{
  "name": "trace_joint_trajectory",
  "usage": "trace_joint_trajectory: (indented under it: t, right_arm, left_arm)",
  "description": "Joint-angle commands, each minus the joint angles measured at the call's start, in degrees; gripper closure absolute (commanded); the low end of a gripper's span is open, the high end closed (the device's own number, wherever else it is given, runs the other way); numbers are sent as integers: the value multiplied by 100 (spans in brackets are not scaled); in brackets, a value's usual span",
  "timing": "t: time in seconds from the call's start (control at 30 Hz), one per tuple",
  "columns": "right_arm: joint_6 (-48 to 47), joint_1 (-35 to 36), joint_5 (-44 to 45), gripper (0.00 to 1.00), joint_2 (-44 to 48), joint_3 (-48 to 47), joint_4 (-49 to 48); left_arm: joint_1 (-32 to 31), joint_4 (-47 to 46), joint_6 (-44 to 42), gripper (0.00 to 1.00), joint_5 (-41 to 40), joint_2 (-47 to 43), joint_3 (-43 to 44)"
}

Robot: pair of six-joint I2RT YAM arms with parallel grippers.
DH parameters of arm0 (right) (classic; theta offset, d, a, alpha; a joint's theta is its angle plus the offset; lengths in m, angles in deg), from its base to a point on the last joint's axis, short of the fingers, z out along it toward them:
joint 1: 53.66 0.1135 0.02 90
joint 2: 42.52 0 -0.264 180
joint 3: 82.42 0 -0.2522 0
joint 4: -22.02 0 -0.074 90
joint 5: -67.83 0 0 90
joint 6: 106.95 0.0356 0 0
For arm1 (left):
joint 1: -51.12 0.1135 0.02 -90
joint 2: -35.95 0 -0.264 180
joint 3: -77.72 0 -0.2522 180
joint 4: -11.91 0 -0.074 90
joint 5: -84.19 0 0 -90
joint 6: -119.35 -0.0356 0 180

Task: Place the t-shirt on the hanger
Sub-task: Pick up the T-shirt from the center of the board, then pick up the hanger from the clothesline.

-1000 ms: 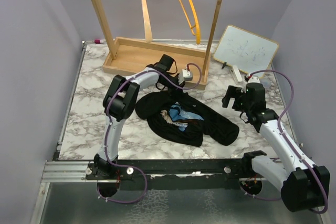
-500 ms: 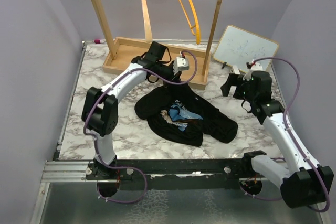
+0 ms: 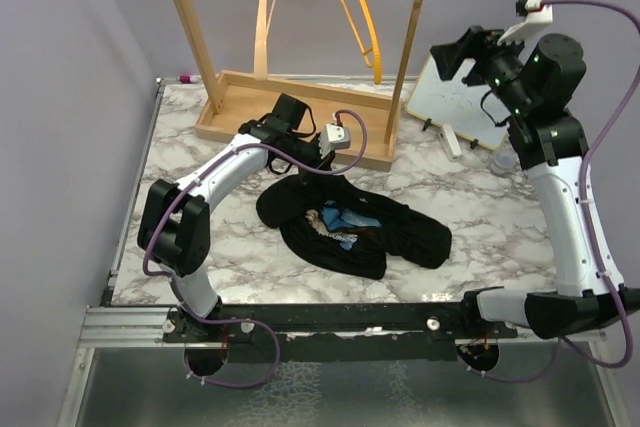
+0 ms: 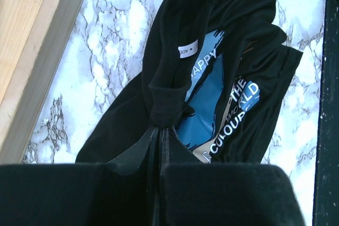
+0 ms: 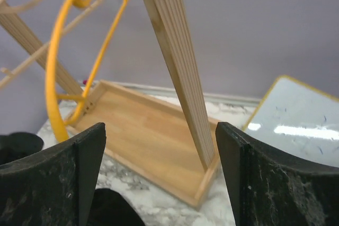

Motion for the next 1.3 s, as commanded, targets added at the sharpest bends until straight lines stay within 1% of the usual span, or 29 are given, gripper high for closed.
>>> trace_joint_trajectory:
  t: [0.0, 0.13, 0.27, 0.4, 0.5, 0.6, 0.7, 0.87, 1.0, 1.13, 1.27]
  right_arm:
    - [186, 58, -454, 16, -619, -1214, -245]
    - [243, 280, -492, 17, -1225, -2113, -304]
    - [28, 767, -234, 17, -1839, -2767, -371]
    - [-276, 1303, -6, 17, -2630, -3792, -161]
    - [-541, 1605, 281, 17, -3193, -4547, 104]
    - [-1032, 1913, 941, 17, -3573, -4998, 328]
    - [-1616, 2290, 1759, 17, -3743, -5060, 332]
    - [-2092, 2707, 2529, 19, -3981, -5205, 529]
    - [-2121, 2811, 2893, 23, -4034, -5147, 707]
    - [-2123, 2831, 3209, 31, -3926, -4932, 593]
    - [-2136, 2831, 3361, 34, -3917, -4869, 568]
  left_arm:
    - [34, -40, 162, 100, -30, -160, 0]
    - [34, -76, 236, 100, 33, -155, -12]
    - [30, -70, 250, 100, 59, -160, -44]
    - [34, -26, 225, 100, 67, -155, -103]
    - [34, -27, 216, 100, 68, -336, -182]
    - [34, -39, 240, 100, 99, -386, -249]
    - [34, -63, 311, 100, 144, -470, -268]
    - [39, -169, 403, 100, 134, -598, -591]
    - [34, -186, 441, 100, 156, -621, -652]
    - [34, -189, 438, 100, 161, -630, -671]
    - [34, -187, 434, 100, 170, -646, -705]
